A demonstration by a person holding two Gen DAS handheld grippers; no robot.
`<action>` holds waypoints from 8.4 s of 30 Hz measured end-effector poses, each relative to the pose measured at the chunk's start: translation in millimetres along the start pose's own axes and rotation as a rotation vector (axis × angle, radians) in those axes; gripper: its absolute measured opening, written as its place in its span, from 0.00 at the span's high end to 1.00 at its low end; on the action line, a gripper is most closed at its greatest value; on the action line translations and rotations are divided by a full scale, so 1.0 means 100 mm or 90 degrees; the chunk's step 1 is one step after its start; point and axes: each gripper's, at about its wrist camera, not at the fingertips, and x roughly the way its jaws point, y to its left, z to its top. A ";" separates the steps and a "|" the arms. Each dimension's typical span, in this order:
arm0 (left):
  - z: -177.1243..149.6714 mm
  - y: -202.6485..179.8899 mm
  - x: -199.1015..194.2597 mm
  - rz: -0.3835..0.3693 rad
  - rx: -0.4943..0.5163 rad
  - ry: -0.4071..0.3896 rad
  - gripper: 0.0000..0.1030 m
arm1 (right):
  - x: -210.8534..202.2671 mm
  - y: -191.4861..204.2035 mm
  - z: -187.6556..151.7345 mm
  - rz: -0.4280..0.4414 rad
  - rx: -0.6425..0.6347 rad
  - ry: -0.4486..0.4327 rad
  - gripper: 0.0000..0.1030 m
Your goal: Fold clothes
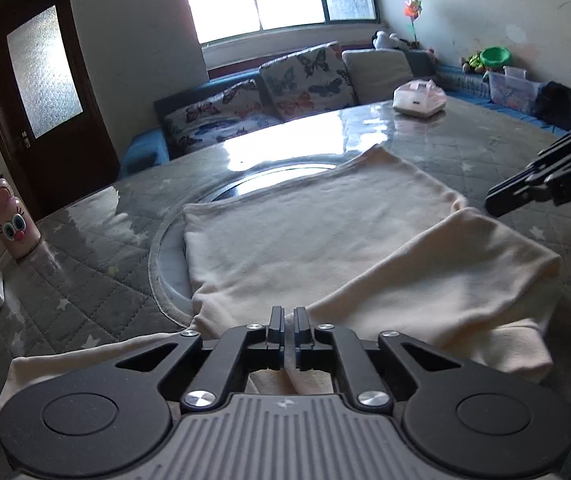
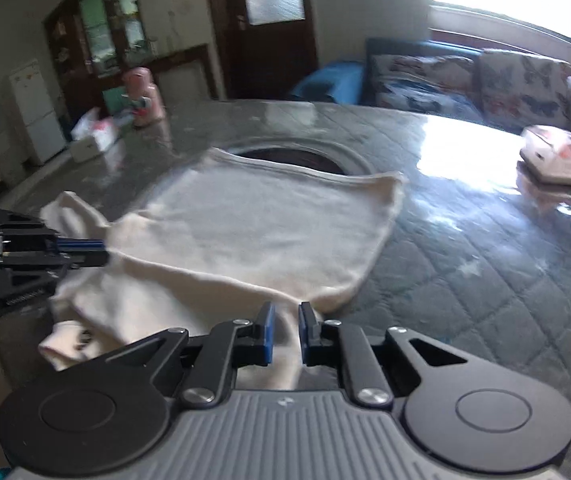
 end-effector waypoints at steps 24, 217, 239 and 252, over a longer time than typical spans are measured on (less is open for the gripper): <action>-0.51 1.45 -0.20 0.306 -0.291 0.046 0.72 | 0.58 1.06 0.02 0.103 -0.203 0.065 0.86; 0.09 0.03 -0.94 -0.236 0.197 -0.023 0.90 | -0.77 0.47 0.33 0.239 -0.167 0.111 0.90; 0.26 0.43 0.45 -0.078 0.048 0.043 0.66 | 0.47 -0.16 0.22 0.054 0.015 0.028 0.73; 0.34 0.20 0.15 -0.160 -0.050 0.006 0.66 | 0.47 0.35 0.22 0.034 -0.081 0.003 0.74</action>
